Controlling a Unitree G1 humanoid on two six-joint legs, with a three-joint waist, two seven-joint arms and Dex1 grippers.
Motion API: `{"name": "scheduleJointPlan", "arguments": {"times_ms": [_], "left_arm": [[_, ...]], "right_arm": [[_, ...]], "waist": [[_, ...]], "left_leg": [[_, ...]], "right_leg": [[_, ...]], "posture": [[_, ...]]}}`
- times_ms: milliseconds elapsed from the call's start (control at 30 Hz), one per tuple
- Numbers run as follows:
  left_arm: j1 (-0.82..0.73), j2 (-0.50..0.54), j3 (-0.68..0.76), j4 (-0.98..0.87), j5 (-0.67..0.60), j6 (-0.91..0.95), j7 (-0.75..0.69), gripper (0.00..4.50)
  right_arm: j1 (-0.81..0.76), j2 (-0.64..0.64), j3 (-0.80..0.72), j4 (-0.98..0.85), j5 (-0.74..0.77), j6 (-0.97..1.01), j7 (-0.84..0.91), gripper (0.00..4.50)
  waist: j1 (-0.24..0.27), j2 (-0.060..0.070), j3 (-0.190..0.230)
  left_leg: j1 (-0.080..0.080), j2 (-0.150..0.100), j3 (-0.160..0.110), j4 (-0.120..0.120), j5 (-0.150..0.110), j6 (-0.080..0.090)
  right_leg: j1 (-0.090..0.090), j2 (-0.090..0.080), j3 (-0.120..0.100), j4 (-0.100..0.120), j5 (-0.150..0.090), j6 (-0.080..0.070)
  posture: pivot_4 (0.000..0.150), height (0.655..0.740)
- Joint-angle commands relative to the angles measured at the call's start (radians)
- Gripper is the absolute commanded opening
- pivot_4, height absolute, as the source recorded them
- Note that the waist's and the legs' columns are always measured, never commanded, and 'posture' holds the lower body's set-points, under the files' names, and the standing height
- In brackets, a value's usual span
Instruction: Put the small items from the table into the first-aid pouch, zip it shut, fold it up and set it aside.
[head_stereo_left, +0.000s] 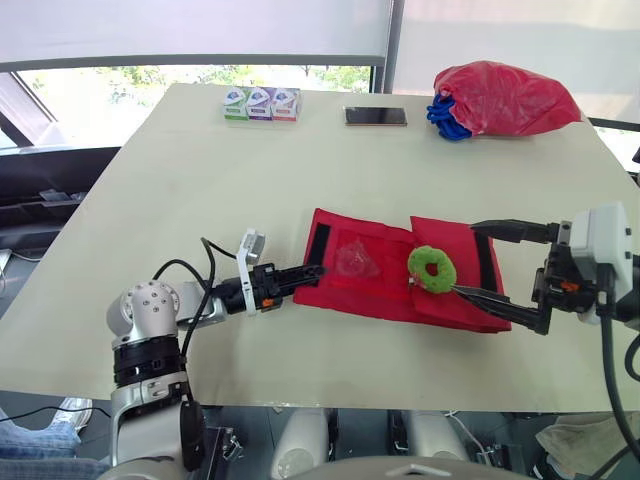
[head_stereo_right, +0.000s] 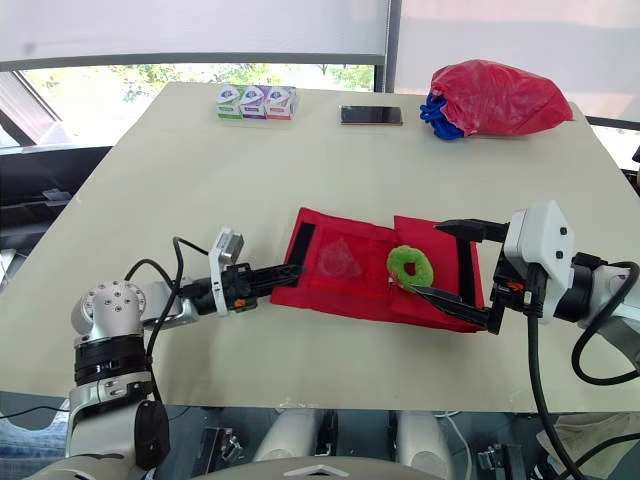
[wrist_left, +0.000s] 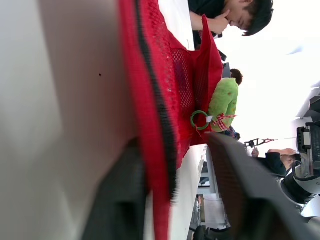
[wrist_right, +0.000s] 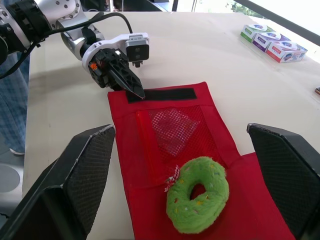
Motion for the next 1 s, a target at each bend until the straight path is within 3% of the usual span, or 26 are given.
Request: {"name": "scheduleJointPlan", "arguments": {"times_ms": [33,67,333,467,600,667,733,833,1000], "left_arm": [[0.010,0.024,0.027,-0.023,-0.027,0.007,-0.012,0.29],[0.020,0.036,0.029,-0.029,-0.030,0.008,-0.021,0.03],[0.092,0.215,0.052,-0.044,-0.083,-0.009,-0.166,0.03],[0.111,0.281,0.022,-0.062,-0.095,-0.027,-0.240,0.03],[0.102,0.305,-0.015,-0.065,-0.090,-0.055,-0.284,0.00],[0.091,0.317,-0.032,-0.067,-0.090,-0.067,-0.309,0.00],[0.082,0.332,-0.046,-0.073,-0.093,-0.078,-0.335,0.00],[0.055,0.342,-0.054,-0.073,-0.101,-0.090,-0.358,0.00],[-0.034,0.334,-0.067,-0.115,-0.129,-0.098,-0.362,0.00]], "right_arm": [[-0.021,0.003,0.009,-0.013,-0.006,-0.020,0.002,4.50],[-0.024,0.003,0.013,-0.010,-0.008,-0.021,0.004,4.50],[-0.005,0.008,0.060,0.018,-0.076,-0.018,-0.003,4.50],[-0.080,0.027,0.183,0.069,-0.157,-0.002,-0.040,4.50],[-0.214,0.098,0.329,0.152,-0.249,-0.002,-0.075,3.26],[-0.286,0.152,0.416,0.217,-0.312,-0.013,-0.082,2.03],[-0.327,0.188,0.493,0.279,-0.378,-0.031,-0.077,1.56],[-0.347,0.192,0.593,0.348,-0.488,-0.059,-0.049,0.07],[-0.342,0.201,0.689,0.414,-0.603,-0.052,-0.040,0.07]], "waist": [[0.000,0.000,0.000],[0.000,0.000,0.000],[-0.001,0.000,0.000],[-0.001,0.000,0.000],[-0.001,0.000,0.001],[0.000,0.000,0.001],[-0.002,0.000,0.001],[0.001,0.000,0.001],[0.000,-0.001,0.001]], "left_leg": [[0.000,0.000,0.000,0.000,0.000,0.000],[0.000,0.000,0.000,0.000,0.000,0.000],[-0.001,0.001,-0.001,-0.002,0.001,-0.002],[-0.001,0.001,0.000,-0.002,0.001,-0.002],[0.000,0.001,0.002,-0.002,0.000,-0.001],[-0.001,0.001,0.002,-0.002,0.001,-0.002],[-0.002,0.001,0.001,-0.003,0.002,-0.004],[-0.004,0.001,0.001,-0.003,0.002,-0.004],[-0.005,-0.001,0.001,-0.003,0.002,-0.004]], "right_leg": [[0.000,0.000,0.001,0.000,0.000,0.000],[0.000,0.000,0.001,0.000,0.000,0.000],[-0.002,-0.003,-0.002,0.000,-0.001,-0.002],[-0.002,-0.008,-0.007,0.000,-0.001,-0.002],[-0.003,-0.021,-0.024,0.000,0.000,-0.004],[-0.005,-0.023,-0.028,0.000,0.001,-0.006],[-0.005,-0.022,-0.029,0.000,0.001,-0.006],[-0.006,-0.022,-0.031,-0.001,0.001,-0.006],[-0.006,-0.022,-0.031,-0.002,0.001,-0.006]], "posture": [[0.150,0.7400],[0.150,0.7400],[0.150,0.7400],[0.150,0.7400],[0.150,0.7400],[0.150,0.7400],[0.150,0.7400],[0.150,0.7400],[0.150,0.7400]]}}
